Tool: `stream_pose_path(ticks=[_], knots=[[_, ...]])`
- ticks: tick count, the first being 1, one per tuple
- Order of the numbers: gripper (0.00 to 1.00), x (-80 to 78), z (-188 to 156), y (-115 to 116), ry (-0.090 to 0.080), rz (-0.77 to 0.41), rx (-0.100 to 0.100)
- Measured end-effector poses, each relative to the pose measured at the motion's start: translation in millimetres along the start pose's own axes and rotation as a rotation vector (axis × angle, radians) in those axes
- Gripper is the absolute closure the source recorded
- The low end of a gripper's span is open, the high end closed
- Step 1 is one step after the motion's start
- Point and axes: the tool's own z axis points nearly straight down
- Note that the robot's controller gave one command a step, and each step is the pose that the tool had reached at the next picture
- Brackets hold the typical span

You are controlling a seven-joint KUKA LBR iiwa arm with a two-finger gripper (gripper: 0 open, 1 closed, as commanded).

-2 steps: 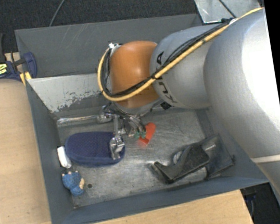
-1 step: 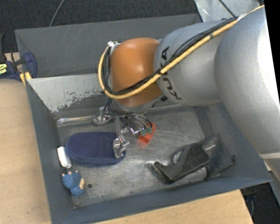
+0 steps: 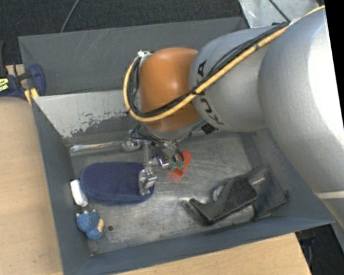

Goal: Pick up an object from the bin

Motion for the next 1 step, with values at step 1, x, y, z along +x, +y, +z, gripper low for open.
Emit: stream_pose_path(ticks=[1], knots=[[0.00, -13.8, 24.1, 13.1, 0.005, 0.104, 0.004]])
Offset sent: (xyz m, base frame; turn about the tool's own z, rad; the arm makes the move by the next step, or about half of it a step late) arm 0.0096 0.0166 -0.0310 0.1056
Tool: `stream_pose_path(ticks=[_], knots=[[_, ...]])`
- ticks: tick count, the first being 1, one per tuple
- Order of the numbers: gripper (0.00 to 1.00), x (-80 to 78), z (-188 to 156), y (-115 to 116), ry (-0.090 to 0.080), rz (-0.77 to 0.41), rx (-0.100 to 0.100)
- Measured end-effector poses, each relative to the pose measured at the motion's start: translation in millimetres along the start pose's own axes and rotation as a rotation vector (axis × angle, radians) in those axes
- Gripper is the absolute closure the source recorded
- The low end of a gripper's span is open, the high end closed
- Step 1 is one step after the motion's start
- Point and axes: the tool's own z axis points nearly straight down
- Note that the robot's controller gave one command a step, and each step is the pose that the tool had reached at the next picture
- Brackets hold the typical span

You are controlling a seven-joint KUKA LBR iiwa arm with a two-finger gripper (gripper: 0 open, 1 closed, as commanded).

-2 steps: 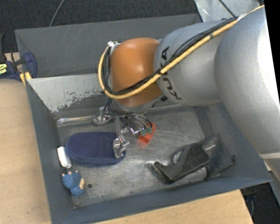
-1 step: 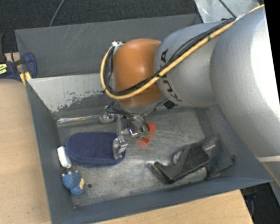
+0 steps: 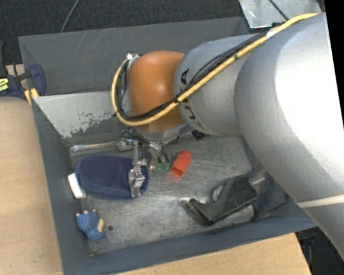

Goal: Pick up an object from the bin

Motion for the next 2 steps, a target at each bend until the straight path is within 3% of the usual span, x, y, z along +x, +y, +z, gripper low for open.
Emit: stream_pose_path(ticks=[1, 2], knots=[[0.00, -2.4, -5.3, -1.0, -0.005, -0.001, -0.003], [1.00, -2.8, -6.7, 0.1, -0.005, 0.000, -0.005]])
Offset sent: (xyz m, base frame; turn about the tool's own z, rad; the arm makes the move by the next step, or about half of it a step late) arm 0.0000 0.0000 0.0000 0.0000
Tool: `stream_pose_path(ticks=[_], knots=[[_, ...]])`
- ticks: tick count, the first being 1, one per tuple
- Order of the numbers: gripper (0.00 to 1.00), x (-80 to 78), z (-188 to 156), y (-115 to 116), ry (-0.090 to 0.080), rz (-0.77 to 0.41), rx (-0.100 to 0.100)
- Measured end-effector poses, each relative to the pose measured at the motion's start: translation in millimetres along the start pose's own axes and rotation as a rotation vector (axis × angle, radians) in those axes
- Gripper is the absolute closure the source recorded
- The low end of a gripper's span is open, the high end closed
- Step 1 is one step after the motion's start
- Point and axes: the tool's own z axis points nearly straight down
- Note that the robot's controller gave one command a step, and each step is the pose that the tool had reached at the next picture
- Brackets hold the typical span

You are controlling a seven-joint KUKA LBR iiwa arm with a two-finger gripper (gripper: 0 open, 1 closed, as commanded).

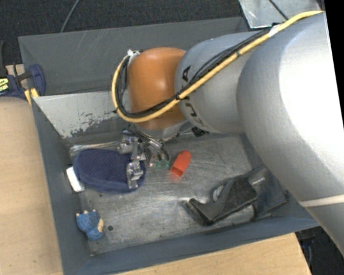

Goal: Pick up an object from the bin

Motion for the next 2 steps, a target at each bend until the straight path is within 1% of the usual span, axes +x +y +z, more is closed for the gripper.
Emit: stream_pose_path(ticks=[1, 2], knots=[[1.00, -2.5, -32, 0, -0.007, 0.001, -0.001], [1.00, -5.5, -116, 0, -0.010, 0.001, -0.002]])
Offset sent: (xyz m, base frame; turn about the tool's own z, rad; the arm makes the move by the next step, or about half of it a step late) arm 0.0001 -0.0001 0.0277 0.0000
